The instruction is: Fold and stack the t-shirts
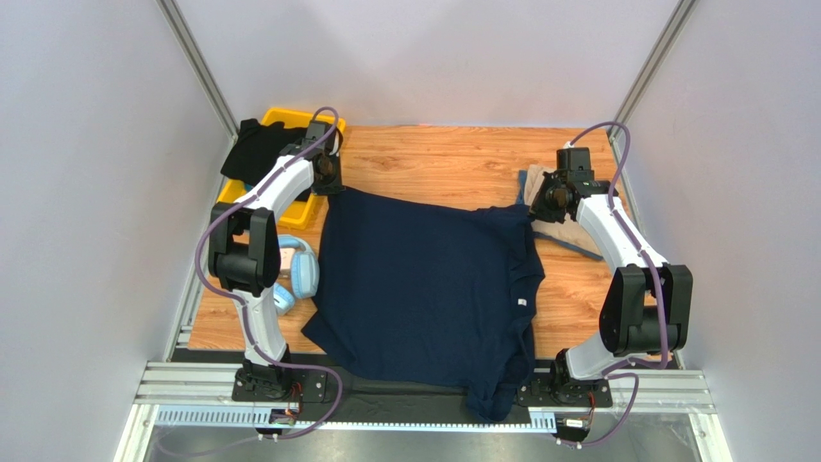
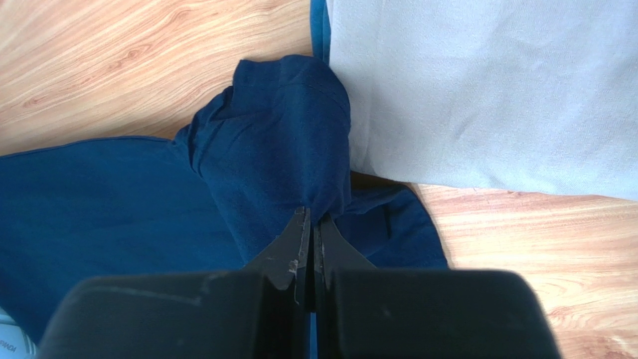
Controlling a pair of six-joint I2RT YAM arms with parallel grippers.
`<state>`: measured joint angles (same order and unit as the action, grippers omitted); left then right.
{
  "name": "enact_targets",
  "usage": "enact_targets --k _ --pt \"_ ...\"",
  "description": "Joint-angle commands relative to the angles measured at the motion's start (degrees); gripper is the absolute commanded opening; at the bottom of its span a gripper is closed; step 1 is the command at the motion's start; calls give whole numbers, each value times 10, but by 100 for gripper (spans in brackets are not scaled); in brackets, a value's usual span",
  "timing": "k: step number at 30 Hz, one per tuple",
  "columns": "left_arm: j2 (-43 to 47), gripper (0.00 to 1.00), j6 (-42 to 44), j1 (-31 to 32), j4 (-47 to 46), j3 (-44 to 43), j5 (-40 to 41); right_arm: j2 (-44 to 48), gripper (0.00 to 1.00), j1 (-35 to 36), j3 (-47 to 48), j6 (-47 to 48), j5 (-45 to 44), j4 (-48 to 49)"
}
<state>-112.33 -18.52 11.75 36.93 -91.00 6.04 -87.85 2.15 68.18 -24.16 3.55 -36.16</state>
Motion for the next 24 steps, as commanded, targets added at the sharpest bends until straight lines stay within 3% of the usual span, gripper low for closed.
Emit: enact_targets --k 1,7,14,16,17,20,24 --pt "43 0 13 -8 -29 0 24 16 0 -3 -2 0 -4 25" --pt "-9 0 29 -9 41 -54 12 10 0 -3 10 2 -7 21" --pt "-93 0 43 -8 125 -128 -57 22 0 -3 9 3 -20 18" --pt "-108 10 42 -8 137 -138 -70 26 0 -2 9 3 -21 17" --pt "-109 23 41 -8 137 -139 -74 26 0 -2 9 3 -21 17" --pt "-105 47 42 -8 130 -133 -73 28 0 -2 9 2 -21 15" --pt "-84 52 41 -8 98 -108 -61 26 0 -2 12 1 -21 14"
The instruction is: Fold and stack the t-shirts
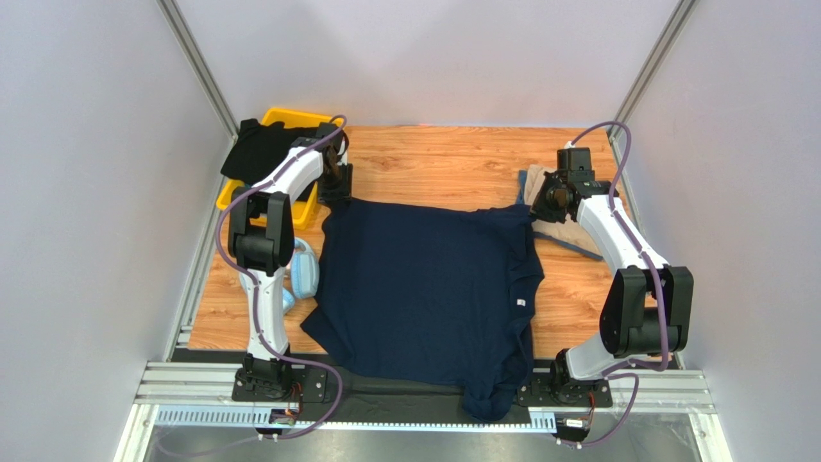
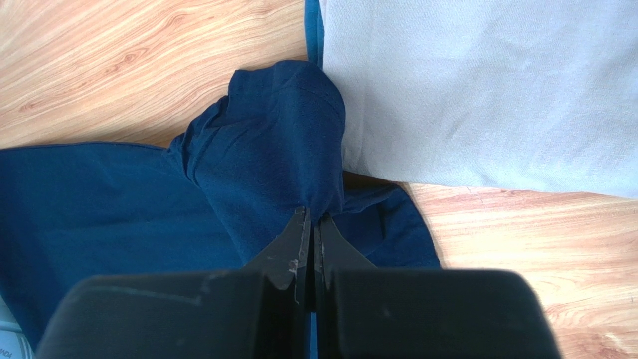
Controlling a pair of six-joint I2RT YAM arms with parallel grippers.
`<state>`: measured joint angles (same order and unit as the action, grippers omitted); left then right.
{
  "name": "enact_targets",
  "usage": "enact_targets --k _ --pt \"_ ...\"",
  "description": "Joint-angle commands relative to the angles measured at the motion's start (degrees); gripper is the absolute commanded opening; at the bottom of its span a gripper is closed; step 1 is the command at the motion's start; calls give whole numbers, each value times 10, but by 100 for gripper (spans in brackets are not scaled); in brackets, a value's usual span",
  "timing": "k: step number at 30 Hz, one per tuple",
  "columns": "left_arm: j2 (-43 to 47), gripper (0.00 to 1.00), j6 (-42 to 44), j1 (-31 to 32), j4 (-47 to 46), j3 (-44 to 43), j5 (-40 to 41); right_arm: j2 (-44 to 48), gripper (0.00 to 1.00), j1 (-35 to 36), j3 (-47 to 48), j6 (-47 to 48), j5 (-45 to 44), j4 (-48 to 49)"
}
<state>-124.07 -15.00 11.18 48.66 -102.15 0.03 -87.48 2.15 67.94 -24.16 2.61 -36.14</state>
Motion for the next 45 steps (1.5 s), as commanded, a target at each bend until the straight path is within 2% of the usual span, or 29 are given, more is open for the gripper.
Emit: enact_targets --k 1,16,24,28,33,40,45 --pt "34 52 5 -2 -23 5 -1 22 0 -3 15 1 -9 13" --pt "-21 52 -17 -19 -44 -32 43 25 0 -3 18 -1 -3 7" --pt "-37 53 -12 -17 -16 -47 12 30 0 -2 25 3 -12 -1" --pt "-55 52 1 -1 13 -67 29 39 0 -4 22 1 -17 -1" --pt "-70 52 8 23 30 -74 62 61 0 -6 25 -4 -79 -23" --pt "-67 52 10 23 45 -69 76 103 0 -9 25 -11 -92 -41" --pt "-70 52 11 23 60 -74 76 101 0 -9 27 -16 -98 -46"
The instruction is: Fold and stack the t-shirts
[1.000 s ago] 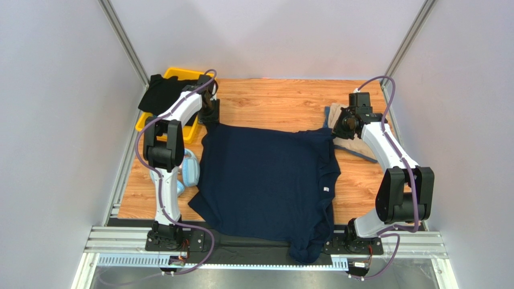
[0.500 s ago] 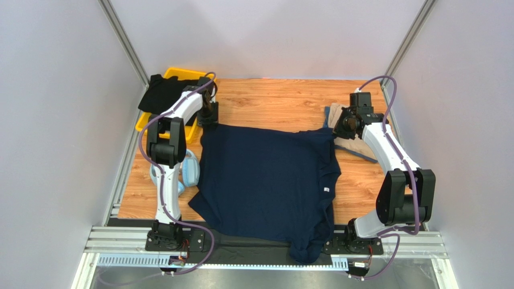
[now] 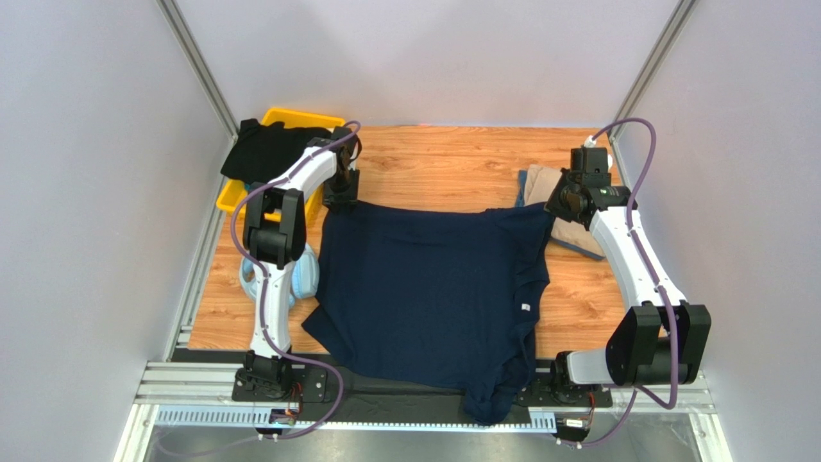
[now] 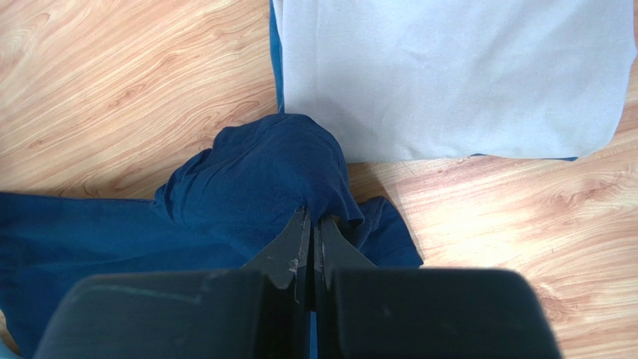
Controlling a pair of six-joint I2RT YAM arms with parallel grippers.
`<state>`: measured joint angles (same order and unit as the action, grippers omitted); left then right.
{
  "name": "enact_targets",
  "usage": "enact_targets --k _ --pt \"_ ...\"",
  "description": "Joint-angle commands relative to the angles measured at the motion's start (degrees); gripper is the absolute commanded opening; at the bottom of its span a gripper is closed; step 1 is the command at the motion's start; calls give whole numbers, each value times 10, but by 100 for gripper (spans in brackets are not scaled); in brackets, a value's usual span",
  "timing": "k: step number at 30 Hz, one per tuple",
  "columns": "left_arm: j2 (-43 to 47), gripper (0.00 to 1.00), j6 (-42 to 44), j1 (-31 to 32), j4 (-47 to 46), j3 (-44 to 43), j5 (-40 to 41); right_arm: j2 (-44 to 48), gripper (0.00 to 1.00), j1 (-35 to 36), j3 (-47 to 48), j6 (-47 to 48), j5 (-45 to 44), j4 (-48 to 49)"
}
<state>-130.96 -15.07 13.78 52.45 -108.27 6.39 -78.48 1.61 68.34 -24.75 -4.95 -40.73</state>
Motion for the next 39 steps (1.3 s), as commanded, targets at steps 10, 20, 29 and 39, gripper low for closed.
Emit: enact_targets --k 10,20,29,39 --pt "18 52 6 -15 -16 -16 -4 -8 0 -4 13 -16 2 3" --pt "63 51 11 -24 -62 21 -60 -30 0 -4 13 -14 10 13" --pt "34 51 -13 -38 -63 -16 -76 -38 0 -3 6 -17 25 25" --pt "4 52 -16 -34 -38 -41 -66 -59 0 -4 21 -12 22 26"
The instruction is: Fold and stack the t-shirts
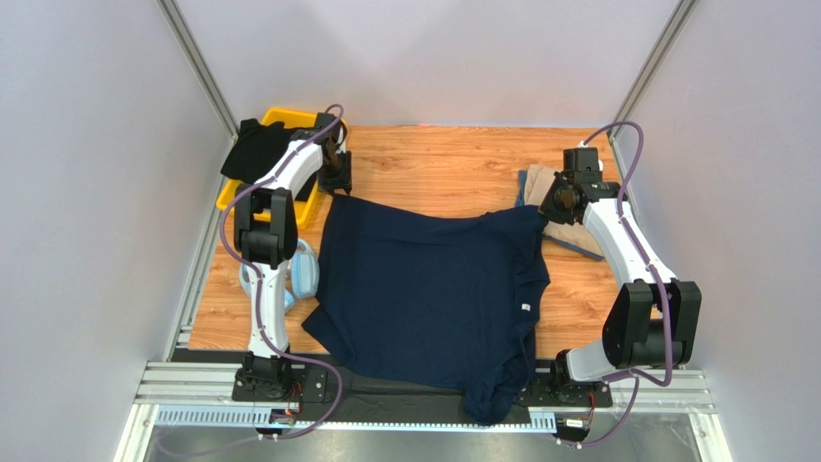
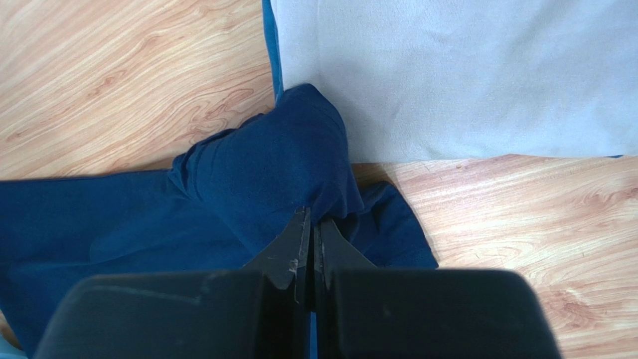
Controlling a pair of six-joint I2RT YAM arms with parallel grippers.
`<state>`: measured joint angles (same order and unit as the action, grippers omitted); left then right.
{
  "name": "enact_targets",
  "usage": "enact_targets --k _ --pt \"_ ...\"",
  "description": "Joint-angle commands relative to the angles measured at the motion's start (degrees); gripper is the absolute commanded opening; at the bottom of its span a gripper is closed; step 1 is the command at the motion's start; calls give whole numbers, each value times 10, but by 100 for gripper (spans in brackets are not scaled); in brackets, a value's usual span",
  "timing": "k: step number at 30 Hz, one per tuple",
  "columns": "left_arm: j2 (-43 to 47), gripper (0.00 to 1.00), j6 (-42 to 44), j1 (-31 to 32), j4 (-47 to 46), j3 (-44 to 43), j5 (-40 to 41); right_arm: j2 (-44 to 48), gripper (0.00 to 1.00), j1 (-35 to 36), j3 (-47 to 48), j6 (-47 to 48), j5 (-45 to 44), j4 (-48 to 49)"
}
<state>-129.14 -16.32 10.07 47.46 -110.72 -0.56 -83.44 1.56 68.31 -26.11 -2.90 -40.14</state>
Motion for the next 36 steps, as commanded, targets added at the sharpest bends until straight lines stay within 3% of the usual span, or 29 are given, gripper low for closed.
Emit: enact_targets --k 1,16,18,19,20,36 --pt "-15 52 -3 4 12 -15 4 -8 0 -3 21 2 3 20" --pt "-35 49 11 29 32 -9 22 11 0 -3 14 8 1 21" --pt "-36 36 10 29 35 -9 25 13 0 -3 13 9 3 22" --pt "-36 10 10 29 34 -9 28 13 0 -3 13 9 2 21" --pt "-37 0 10 29 38 -9 30 13 0 -3 13 8 2 23" --pt "-9 0 8 34 12 27 75 41 0 -3 -6 10 10 26"
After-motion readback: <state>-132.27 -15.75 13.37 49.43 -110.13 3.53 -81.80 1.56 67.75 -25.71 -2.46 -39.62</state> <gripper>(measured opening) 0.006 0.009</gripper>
